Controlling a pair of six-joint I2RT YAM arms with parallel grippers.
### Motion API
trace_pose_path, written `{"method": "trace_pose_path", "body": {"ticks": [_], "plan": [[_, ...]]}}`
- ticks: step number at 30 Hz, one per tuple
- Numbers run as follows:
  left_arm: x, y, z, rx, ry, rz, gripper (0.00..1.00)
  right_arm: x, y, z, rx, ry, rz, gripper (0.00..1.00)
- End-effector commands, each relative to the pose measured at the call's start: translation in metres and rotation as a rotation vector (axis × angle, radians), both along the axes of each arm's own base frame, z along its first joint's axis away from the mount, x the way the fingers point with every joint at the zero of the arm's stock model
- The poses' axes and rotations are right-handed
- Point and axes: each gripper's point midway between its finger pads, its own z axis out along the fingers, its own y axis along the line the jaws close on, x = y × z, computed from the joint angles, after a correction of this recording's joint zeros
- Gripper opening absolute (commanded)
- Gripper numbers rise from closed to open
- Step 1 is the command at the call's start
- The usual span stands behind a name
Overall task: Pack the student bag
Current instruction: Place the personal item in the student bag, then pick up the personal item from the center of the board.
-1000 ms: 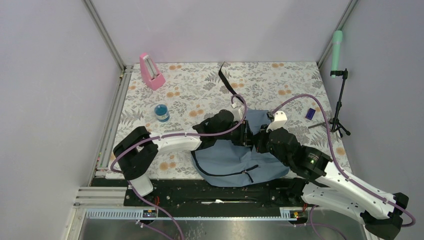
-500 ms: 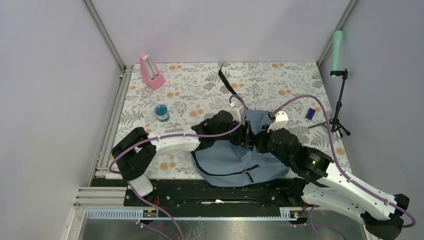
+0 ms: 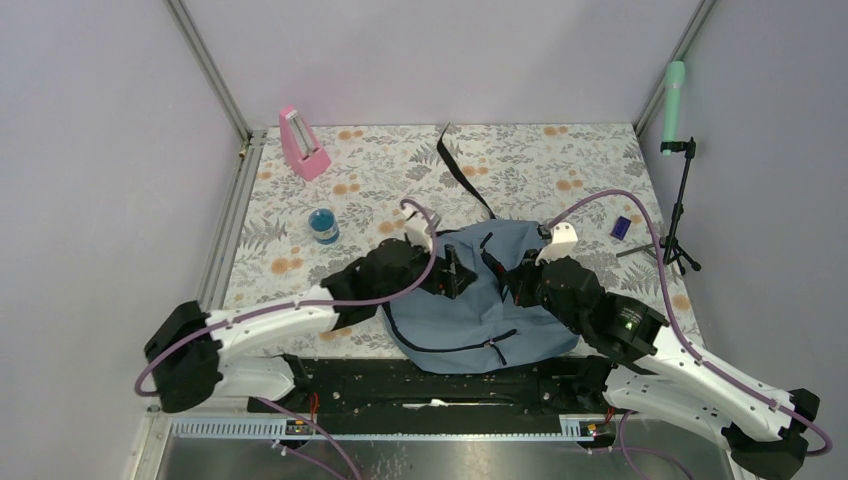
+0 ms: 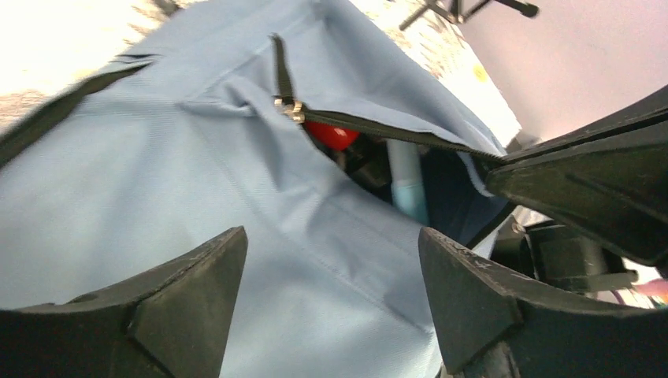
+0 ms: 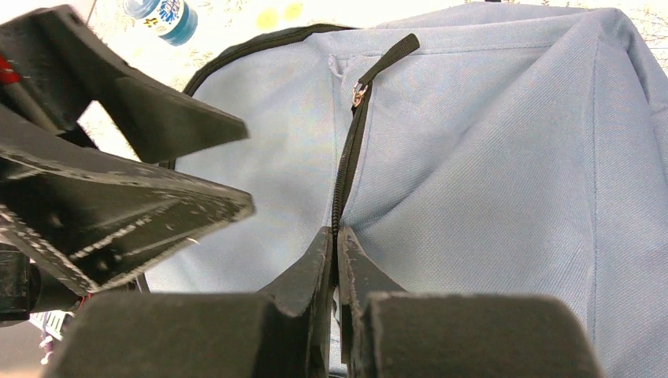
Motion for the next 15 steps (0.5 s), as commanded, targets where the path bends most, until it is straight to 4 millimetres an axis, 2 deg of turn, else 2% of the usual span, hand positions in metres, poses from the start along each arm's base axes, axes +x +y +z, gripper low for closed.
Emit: {"method": "trace_pose_path", "body": {"ticks": [1, 4, 6, 15], "plan": [[0.025, 0.039, 0.022, 0.039, -0.147, 0.191, 0.84, 0.007, 0.016, 0.052, 0.171, -0.095, 0.003, 0.06], [0.037, 0.073, 0.017, 0.172, -0.150, 0.307, 0.89, 0.007, 0.018, 0.052, 0.166, -0.092, 0.009, 0.06], [0.046, 0.102, 0.016, 0.236, -0.164, 0.413, 0.98, 0.007, 0.019, 0.052, 0.165, -0.090, 0.015, 0.06], [0.090, 0.227, 0.005, 0.324, -0.011, 0.713, 0.99, 0.008, 0.020, 0.050, 0.171, -0.085, 0.010, 0.07]]}}
